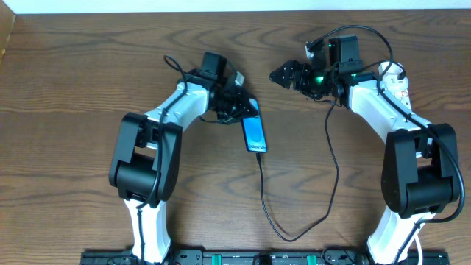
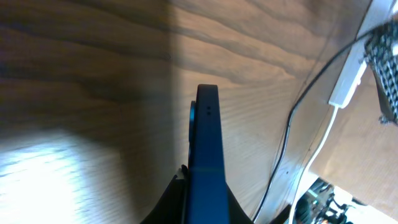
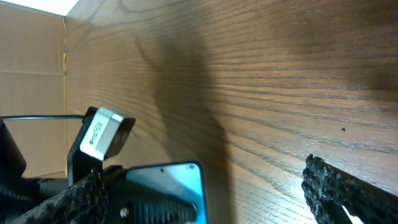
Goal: Plug charger to phone and switch on socket
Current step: 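Lower the phone flat onto the table with the left gripper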
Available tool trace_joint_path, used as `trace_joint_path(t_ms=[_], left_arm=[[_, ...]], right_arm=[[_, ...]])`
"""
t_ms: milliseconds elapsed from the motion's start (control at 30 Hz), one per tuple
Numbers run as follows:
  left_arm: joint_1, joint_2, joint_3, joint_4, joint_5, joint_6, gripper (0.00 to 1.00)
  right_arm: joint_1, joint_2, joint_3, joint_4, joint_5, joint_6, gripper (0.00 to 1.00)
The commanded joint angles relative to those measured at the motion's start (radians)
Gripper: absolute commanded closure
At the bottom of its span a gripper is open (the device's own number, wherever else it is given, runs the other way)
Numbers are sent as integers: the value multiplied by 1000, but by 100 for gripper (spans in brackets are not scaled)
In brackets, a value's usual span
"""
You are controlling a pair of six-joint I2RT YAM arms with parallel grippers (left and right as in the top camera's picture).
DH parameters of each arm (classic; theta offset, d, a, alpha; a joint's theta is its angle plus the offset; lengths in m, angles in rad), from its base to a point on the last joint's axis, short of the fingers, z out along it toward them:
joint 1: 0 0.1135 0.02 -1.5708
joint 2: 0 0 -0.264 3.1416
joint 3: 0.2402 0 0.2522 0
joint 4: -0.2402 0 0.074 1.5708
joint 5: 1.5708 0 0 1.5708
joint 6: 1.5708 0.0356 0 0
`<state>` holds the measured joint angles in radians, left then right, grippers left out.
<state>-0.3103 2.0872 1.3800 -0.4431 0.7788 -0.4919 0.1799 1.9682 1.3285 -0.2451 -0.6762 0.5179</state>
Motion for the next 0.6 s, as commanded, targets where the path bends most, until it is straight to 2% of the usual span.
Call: trace_joint_path(t_ms=[0, 500, 533, 567], left_arm=[[-29, 7, 11, 9, 11, 48, 92], [-82, 7, 11, 10, -127, 46, 92], [-82, 7, 11, 10, -137, 46, 91], [-82, 7, 11, 10, -140, 46, 87]], right_arm=[[-1, -29, 5, -3, 4, -19, 1], [-1, -29, 5, -11, 4, -27, 1], [-1, -29, 5, -11, 4, -27, 1], [-1, -29, 5, -11, 4, -27, 1]])
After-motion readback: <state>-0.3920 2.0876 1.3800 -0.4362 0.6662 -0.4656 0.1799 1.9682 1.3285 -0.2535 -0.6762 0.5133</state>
